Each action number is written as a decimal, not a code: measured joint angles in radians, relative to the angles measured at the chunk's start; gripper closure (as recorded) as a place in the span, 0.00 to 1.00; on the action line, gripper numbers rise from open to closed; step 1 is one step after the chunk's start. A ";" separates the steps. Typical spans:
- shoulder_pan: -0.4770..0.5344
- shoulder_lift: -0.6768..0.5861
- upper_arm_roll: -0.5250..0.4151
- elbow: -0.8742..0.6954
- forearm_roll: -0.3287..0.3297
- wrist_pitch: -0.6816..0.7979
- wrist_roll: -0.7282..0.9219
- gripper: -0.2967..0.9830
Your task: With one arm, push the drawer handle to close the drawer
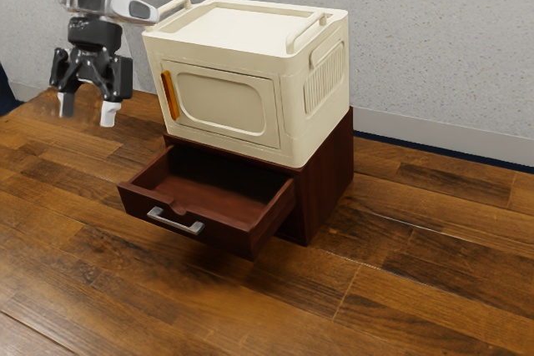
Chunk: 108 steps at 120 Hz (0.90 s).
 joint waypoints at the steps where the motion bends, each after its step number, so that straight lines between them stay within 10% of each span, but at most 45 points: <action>1: -0.001 0.002 0.000 -0.004 0.003 0.023 0.000 0.23; 22: 0.002 -0.175 -0.047 -0.323 0.025 0.389 -0.027 0.23; 53: 0.045 -0.497 -0.123 -0.965 -0.114 0.764 -0.119 0.31; 108: 0.073 -0.330 -0.158 -1.035 -0.077 1.100 -0.193 0.69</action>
